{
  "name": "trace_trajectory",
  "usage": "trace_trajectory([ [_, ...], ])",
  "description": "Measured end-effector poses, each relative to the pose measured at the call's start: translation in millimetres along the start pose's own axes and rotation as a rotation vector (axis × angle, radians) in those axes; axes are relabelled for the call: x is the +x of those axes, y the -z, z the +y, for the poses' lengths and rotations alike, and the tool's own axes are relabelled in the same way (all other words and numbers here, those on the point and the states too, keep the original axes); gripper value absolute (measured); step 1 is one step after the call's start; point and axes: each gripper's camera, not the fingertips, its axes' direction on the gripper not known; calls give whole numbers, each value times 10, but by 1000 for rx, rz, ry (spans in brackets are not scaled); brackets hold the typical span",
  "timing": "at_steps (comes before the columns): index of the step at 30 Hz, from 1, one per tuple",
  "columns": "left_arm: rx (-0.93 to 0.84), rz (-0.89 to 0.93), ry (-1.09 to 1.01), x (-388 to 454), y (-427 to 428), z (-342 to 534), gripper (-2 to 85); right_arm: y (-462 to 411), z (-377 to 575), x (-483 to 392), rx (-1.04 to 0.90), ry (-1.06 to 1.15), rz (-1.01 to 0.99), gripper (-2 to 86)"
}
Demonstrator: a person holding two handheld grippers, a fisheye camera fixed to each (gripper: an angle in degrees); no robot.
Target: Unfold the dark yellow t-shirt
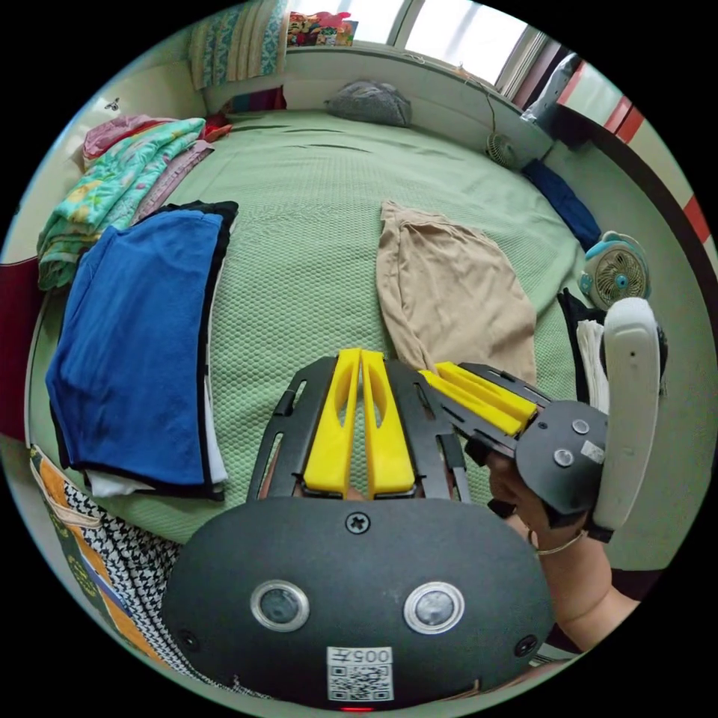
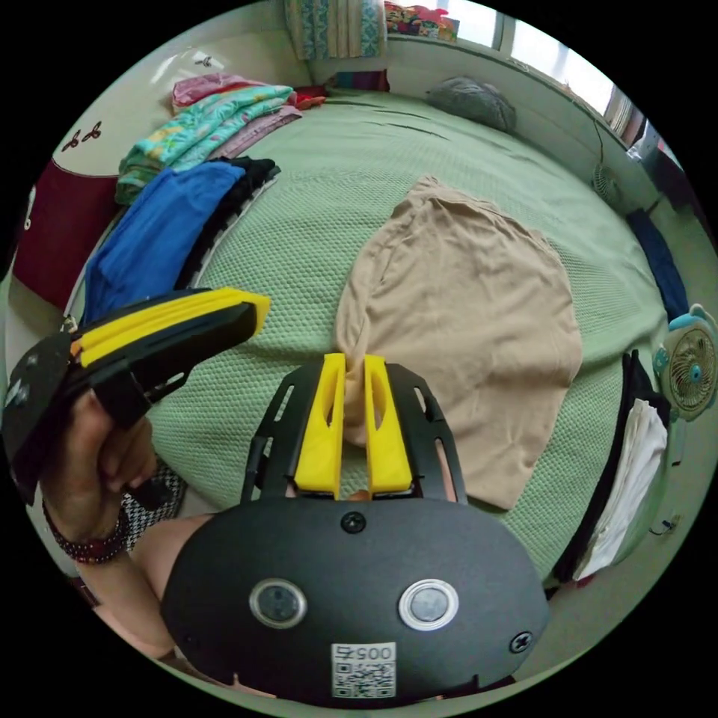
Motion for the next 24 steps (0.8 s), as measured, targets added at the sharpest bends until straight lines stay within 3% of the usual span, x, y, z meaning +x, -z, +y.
trace_trajectory([
  [7, -31, -8, -34, 81, -120, -59, -2, 279, 15, 529, 39, -63, -167, 3],
  [14, -49, -48, -58, 177, -251, -81, -3, 481, 32, 923, 67, -113, -212, 3],
  [20, -78, 38, -124, 301, -334, -106, -2, 532, 15, 1192, 53, -143, -247, 4],
  [24, -68, -32, -150, 418, -341, -80, 0, 555, 3, 1351, 51, -165, -259, 4],
])
